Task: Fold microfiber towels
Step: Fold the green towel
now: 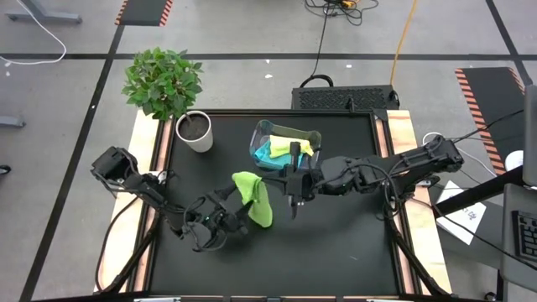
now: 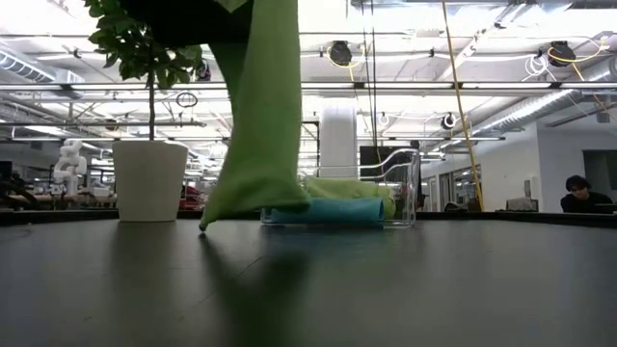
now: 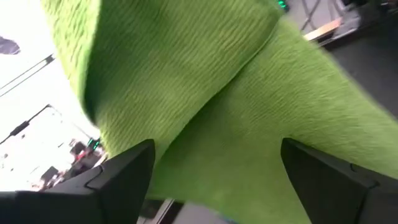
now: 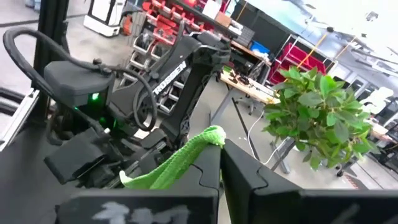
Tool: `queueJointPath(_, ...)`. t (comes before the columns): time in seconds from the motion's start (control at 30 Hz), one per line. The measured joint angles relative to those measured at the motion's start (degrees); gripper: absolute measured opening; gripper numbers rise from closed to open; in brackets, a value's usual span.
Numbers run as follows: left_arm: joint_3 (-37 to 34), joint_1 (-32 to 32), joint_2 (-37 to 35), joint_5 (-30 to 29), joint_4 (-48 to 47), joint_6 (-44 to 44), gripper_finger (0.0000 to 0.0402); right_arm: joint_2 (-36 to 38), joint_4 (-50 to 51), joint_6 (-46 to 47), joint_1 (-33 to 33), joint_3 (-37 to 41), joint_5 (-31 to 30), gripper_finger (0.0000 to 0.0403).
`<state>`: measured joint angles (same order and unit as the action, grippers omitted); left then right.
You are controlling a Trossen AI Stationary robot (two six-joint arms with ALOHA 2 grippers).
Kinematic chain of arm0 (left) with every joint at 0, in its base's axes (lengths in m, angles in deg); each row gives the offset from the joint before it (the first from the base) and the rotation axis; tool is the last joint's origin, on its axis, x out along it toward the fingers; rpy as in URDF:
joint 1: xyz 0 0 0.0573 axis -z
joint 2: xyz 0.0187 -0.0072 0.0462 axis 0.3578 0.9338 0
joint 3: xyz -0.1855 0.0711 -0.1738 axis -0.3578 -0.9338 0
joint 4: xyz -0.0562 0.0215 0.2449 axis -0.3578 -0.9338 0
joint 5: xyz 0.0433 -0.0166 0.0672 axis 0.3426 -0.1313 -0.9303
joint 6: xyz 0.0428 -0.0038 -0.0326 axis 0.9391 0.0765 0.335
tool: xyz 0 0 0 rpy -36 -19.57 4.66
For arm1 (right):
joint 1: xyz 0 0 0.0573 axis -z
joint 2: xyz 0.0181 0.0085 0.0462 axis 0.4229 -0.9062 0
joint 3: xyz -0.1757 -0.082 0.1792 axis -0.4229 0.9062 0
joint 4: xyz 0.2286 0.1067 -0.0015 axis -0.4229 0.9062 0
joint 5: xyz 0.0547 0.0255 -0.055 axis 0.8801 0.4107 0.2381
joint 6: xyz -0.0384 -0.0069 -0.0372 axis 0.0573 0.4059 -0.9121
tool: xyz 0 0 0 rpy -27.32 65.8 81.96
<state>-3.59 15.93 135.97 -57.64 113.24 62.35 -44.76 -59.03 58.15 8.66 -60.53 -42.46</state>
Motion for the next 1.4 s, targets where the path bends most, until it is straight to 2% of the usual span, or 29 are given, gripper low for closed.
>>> queueJointPath(0.23,0.00,-0.34,0.00,-4.40,0.46,-1.52,0.0292,-0.02,-0.03,-0.88,-0.26,0.00,-0.04,0.0000)
queueJointPath(0.4,0.00,-2.35,0.02,-7.33,4.18,2.47,0.0244,-0.02,-0.10,-0.12,-0.75,0.01,-0.04,0.0000)
queueJointPath(0.47,-0.07,-3.19,0.04,-6.34,6.27,4.25,0.0231,-0.02,0.16,0.22,-1.36,0.01,-0.04,0.0000)
queueJointPath(0.53,-0.07,-3.68,0.04,-2.60,9.21,6.60,0.0222,-0.04,0.18,0.13,-1.77,0.00,0.00,0.0000)
queueJointPath(0.83,0.29,-2.06,0.02,2.57,17.47,13.60,0.0216,-0.09,4.02,1.16,-1.23,0.02,-0.04,0.0000)
queueJointPath(1.2,7.84,1.12,0.02,3.60,12.68,17.83,0.0216,-0.09,5.08,1.97,-0.94,0.02,-0.02,0.0000)
queueJointPath(1.4,8.46,1.21,0.02,2.78,11.85,17.36,0.0216,-0.09,5.73,2.24,-1.40,0.02,-0.04,0.0000)
